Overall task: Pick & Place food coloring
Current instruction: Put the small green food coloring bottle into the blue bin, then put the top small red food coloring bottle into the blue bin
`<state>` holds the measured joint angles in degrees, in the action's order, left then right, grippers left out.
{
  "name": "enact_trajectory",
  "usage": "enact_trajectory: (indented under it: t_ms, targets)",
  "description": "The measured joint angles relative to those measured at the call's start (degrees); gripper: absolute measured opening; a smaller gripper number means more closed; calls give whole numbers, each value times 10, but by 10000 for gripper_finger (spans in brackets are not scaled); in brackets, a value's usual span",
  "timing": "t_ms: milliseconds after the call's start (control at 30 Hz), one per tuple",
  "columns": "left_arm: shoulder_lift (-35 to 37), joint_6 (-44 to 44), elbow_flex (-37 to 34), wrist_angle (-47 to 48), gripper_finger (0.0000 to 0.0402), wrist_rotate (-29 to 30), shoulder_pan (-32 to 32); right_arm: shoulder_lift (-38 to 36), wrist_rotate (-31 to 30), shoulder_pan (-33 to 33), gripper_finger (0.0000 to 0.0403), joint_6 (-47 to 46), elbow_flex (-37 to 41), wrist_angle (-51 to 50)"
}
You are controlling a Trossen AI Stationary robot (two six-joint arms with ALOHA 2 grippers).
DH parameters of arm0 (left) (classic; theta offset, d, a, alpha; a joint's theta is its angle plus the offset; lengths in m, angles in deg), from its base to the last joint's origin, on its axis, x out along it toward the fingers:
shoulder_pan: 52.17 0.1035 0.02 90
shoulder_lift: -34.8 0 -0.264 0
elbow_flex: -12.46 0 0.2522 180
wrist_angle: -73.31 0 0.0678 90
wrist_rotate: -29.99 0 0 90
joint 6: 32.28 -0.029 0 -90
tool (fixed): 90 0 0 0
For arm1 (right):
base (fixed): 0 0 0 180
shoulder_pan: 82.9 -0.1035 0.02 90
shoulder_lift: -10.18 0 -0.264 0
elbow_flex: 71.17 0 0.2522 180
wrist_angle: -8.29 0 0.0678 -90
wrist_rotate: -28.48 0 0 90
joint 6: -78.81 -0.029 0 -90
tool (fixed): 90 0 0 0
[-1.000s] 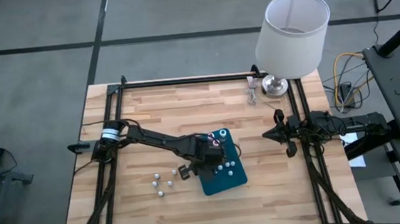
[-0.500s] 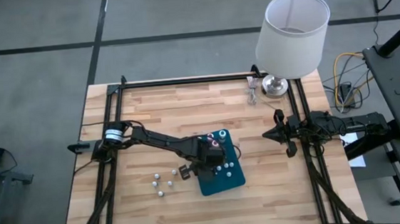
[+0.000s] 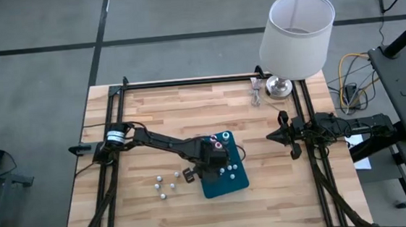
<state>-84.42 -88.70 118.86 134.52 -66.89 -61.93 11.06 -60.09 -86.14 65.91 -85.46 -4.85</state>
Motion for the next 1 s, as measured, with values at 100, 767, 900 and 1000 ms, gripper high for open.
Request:
enact_trajectory:
  t_ms: [100,767,900,1000]
  targets:
    - [0,13,0,1,59,0,0,0,0,0,9,0,0,0]
    - [0,44,4,18,106,12,2,0,0,0,9,0,0,0]
    - [2,49,14,28,106,20,5,0,0,0,9,0,0,0]
    - [3,52,23,41,106,21,8,0,0,0,9,0,0,0]
